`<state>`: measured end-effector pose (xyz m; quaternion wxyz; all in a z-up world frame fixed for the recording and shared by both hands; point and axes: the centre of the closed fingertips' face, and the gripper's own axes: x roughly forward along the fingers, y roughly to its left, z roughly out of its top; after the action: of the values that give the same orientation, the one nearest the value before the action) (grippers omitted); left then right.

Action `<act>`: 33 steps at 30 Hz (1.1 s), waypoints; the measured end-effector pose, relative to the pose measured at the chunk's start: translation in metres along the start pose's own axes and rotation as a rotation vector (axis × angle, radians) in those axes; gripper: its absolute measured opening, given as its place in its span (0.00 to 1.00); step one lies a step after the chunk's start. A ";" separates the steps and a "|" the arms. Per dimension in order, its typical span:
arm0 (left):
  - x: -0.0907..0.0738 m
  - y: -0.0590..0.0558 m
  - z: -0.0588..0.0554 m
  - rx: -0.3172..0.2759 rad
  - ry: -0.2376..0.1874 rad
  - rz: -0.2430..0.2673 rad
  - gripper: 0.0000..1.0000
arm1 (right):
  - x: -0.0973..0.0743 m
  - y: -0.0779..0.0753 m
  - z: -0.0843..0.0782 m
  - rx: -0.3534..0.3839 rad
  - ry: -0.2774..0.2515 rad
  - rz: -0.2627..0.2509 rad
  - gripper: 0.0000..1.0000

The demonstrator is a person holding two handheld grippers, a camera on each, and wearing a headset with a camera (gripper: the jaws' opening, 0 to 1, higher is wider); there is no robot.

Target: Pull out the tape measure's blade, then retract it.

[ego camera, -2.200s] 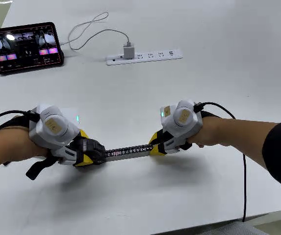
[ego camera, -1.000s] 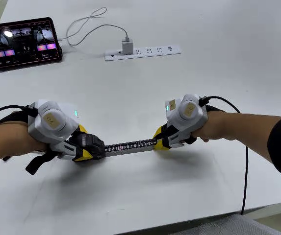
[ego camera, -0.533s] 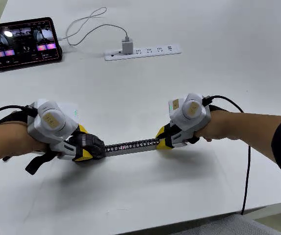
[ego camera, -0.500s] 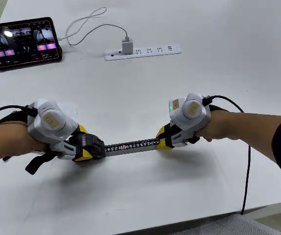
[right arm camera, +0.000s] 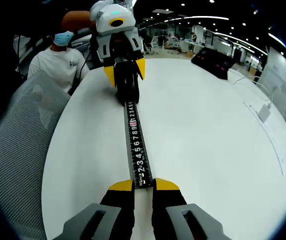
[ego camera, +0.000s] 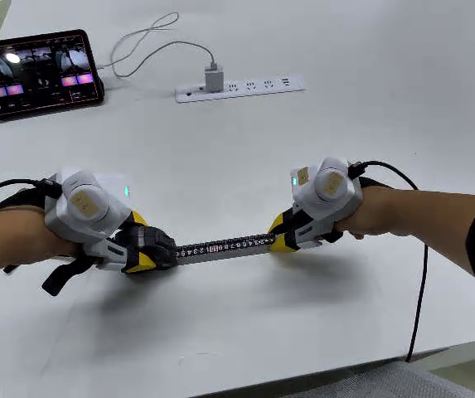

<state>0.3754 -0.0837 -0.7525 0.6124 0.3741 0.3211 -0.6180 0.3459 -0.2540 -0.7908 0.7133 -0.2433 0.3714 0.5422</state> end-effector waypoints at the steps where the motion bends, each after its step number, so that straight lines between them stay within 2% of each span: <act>1: 0.000 0.000 0.000 -0.001 -0.001 0.000 0.30 | 0.000 0.000 -0.001 0.000 0.001 0.000 0.08; 33: 0.001 0.001 -0.001 0.004 0.004 -0.003 0.30 | -0.014 -0.004 -0.018 0.015 0.015 -0.013 0.08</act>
<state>0.3768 -0.0836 -0.7532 0.6100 0.3762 0.3215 -0.6189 0.3429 -0.2773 -0.7907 0.7160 -0.2442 0.3792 0.5329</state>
